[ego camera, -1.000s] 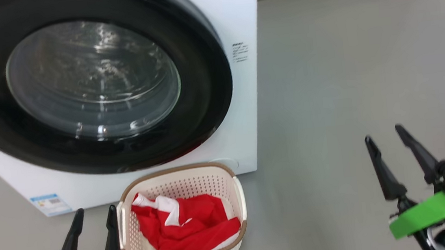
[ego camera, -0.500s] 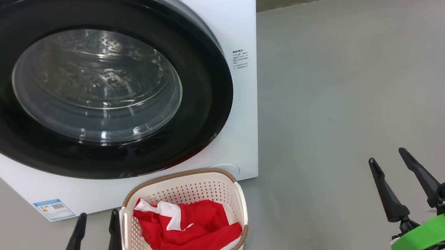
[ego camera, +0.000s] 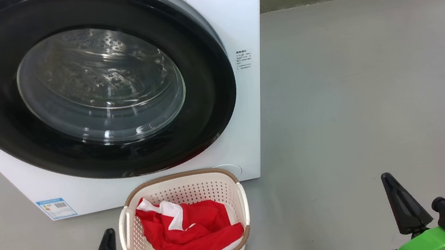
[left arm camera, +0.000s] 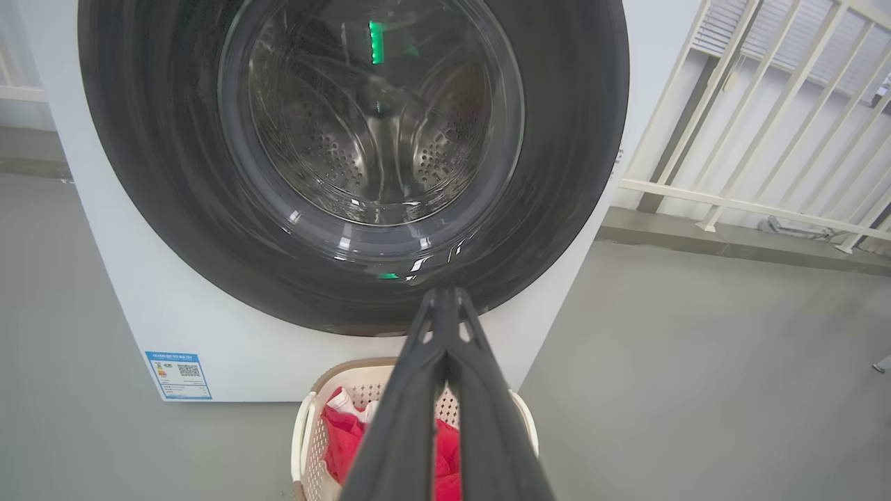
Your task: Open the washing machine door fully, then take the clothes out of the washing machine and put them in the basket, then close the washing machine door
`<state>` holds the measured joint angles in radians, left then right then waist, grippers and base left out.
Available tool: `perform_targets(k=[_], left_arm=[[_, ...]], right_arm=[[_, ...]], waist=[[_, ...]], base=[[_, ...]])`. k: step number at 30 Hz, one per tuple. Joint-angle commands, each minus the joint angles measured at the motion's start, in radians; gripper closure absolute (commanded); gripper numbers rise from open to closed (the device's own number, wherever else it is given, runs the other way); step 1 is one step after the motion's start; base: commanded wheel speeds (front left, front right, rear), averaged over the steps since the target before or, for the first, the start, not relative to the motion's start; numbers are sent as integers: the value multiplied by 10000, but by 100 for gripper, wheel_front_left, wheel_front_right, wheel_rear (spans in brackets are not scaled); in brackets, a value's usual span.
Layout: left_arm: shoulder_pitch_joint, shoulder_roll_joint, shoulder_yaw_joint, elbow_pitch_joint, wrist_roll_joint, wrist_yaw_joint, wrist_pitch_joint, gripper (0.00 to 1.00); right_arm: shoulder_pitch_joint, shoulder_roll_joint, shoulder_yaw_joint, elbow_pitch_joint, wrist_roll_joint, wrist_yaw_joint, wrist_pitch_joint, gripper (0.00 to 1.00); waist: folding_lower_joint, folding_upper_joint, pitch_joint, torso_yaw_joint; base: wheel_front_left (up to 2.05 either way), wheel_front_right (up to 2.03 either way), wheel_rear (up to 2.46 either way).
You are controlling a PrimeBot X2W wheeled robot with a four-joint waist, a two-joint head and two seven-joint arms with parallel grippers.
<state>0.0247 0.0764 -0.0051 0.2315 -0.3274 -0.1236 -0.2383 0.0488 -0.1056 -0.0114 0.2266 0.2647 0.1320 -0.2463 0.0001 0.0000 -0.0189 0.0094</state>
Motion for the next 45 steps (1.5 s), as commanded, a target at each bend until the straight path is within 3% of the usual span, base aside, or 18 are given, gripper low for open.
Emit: perform_targets(k=[1, 45], left_arm=[[-198, 90, 71, -230, -321, -5, 63, 100], [-610, -39, 480, -96, -4891, -29, 1326, 100]], right_arm=[[-243, -89, -42, -240, 409, -1, 55, 100], [-729, 145, -404, -83, 5175, -5, 1353, 100]], waist=[[13, 0, -4, -2], [0, 0, 84, -36]], base=[[0, 0, 0], [0, 0, 0]])
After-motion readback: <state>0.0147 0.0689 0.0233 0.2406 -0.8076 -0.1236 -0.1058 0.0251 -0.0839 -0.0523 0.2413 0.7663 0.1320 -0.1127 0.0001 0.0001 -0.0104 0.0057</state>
